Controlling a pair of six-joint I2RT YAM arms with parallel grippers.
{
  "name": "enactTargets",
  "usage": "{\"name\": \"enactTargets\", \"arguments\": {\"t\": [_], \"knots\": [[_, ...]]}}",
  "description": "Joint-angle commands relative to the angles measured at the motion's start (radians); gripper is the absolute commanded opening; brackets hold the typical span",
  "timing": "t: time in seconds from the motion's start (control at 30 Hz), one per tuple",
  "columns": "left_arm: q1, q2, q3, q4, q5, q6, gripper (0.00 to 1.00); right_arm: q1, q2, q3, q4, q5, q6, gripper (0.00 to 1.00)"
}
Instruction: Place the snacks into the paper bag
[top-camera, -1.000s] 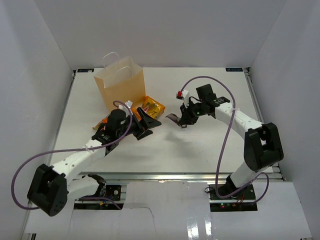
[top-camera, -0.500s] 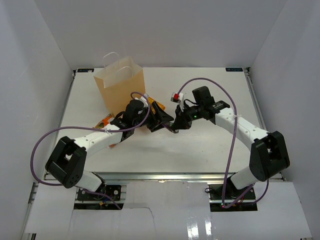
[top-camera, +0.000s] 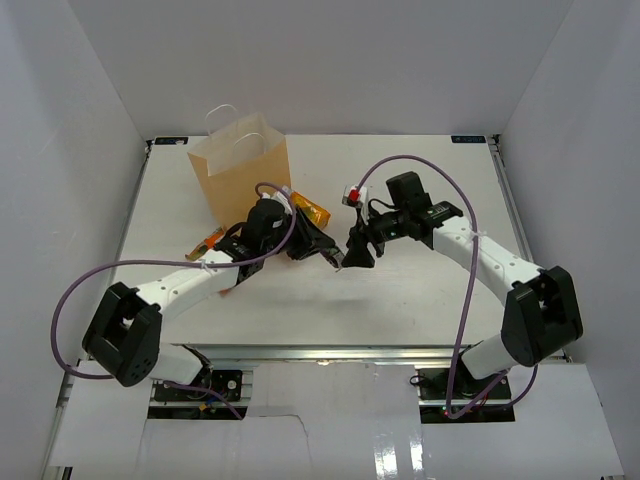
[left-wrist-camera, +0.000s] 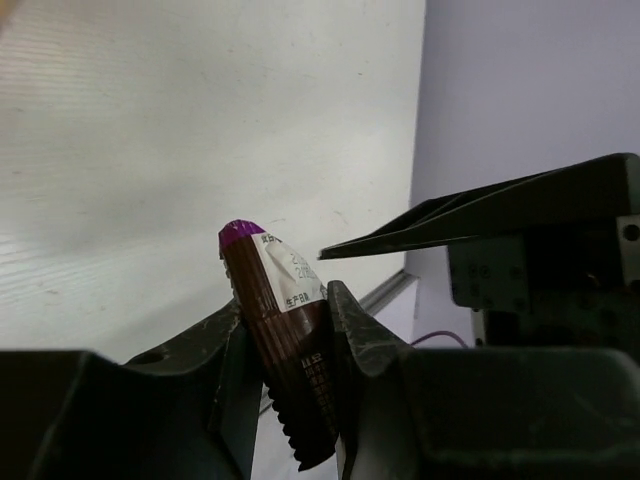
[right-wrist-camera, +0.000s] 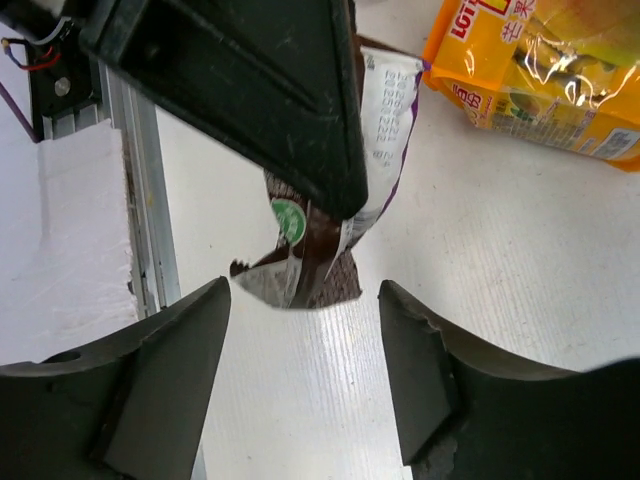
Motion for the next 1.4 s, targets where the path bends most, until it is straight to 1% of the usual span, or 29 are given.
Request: {"name": "enactTargets", "arguments": {"t": [0.0, 0.1, 0.13, 0.17, 0.23, 0.27, 0.33, 0.37, 0.43, 0.47, 0.57, 0.6, 0.7, 0.73, 0.8, 0.83, 1.0, 1.1, 1.2, 1.23, 1.27, 1.37], "knots": [[0.017, -0.090, 0.108, -0.179, -0.101, 0.180, 0.38, 0.000, -0.076, 0.054, -0.036, -0.028, -0.103, 0.71], [0.047, -0.127, 0.196, -0.299, -0.202, 0.313, 0.37, -0.020, -0.112, 0.068, -0.035, -0.031, -0.113, 0.73], [0.054, -0.133, 0.264, -0.375, -0.230, 0.410, 0.36, -0.026, -0.116, 0.073, -0.035, -0.038, -0.113, 0.73], [0.073, -0.140, 0.300, -0.410, -0.291, 0.456, 0.36, -0.029, -0.121, 0.074, -0.033, -0.040, -0.109, 0.73], [0.090, -0.155, 0.375, -0.474, -0.328, 0.544, 0.36, -0.038, -0.122, 0.076, -0.032, -0.046, -0.107, 0.73], [0.105, -0.160, 0.448, -0.485, -0.343, 0.637, 0.36, -0.040, -0.122, 0.071, -0.030, -0.043, -0.107, 0.73], [0.117, -0.163, 0.527, -0.496, -0.385, 0.735, 0.36, -0.043, -0.119, 0.061, -0.028, -0.045, -0.109, 0.73], [0.131, -0.160, 0.603, -0.496, -0.393, 0.837, 0.37, -0.042, -0.116, 0.058, -0.028, -0.045, -0.109, 0.73], [0.152, -0.143, 0.680, -0.488, -0.393, 0.935, 0.37, -0.045, -0.113, 0.050, -0.027, -0.049, -0.109, 0.73], [0.175, -0.134, 0.751, -0.488, -0.394, 1.010, 0.37, -0.045, -0.112, 0.048, -0.027, -0.049, -0.109, 0.73], [0.229, -0.083, 0.839, -0.482, -0.400, 1.102, 0.37, -0.045, -0.104, 0.041, -0.024, -0.052, -0.110, 0.73], [0.243, -0.068, 0.881, -0.474, -0.400, 1.159, 0.37, -0.045, -0.102, 0.039, -0.022, -0.052, -0.109, 0.73], [0.290, -0.009, 0.923, -0.448, -0.406, 1.246, 0.38, -0.045, -0.096, 0.035, -0.015, -0.054, -0.103, 0.73], [0.301, 0.004, 0.926, -0.442, -0.400, 1.268, 0.38, -0.045, -0.095, 0.033, -0.012, -0.055, -0.098, 0.73], [0.335, 0.037, 0.923, -0.424, -0.385, 1.306, 0.42, -0.045, -0.096, 0.024, -0.004, -0.055, -0.094, 0.73], [0.361, 0.046, 0.917, -0.419, -0.336, 1.329, 0.43, -0.045, -0.096, 0.022, -0.002, -0.055, -0.092, 0.73], [0.403, 0.101, 0.883, -0.396, -0.288, 1.337, 0.43, -0.045, -0.101, 0.008, 0.001, -0.042, -0.098, 0.73], [0.430, 0.115, 0.839, -0.360, -0.284, 1.322, 0.43, -0.045, -0.101, 0.005, 0.002, -0.042, -0.100, 0.73], [0.458, 0.118, 0.811, -0.335, -0.271, 1.270, 0.43, -0.045, -0.093, 0.007, 0.002, -0.049, -0.095, 0.73], [0.462, 0.112, 0.808, -0.332, -0.268, 1.254, 0.43, -0.045, -0.092, 0.007, 0.002, -0.048, -0.095, 0.73], [0.464, 0.103, 0.797, -0.317, -0.235, 1.231, 0.43, -0.045, -0.093, 0.005, 0.002, -0.048, -0.097, 0.73], [0.464, 0.057, 0.776, -0.321, -0.222, 1.202, 0.43, -0.045, -0.089, -0.002, -0.001, -0.054, -0.109, 0.73]]}}
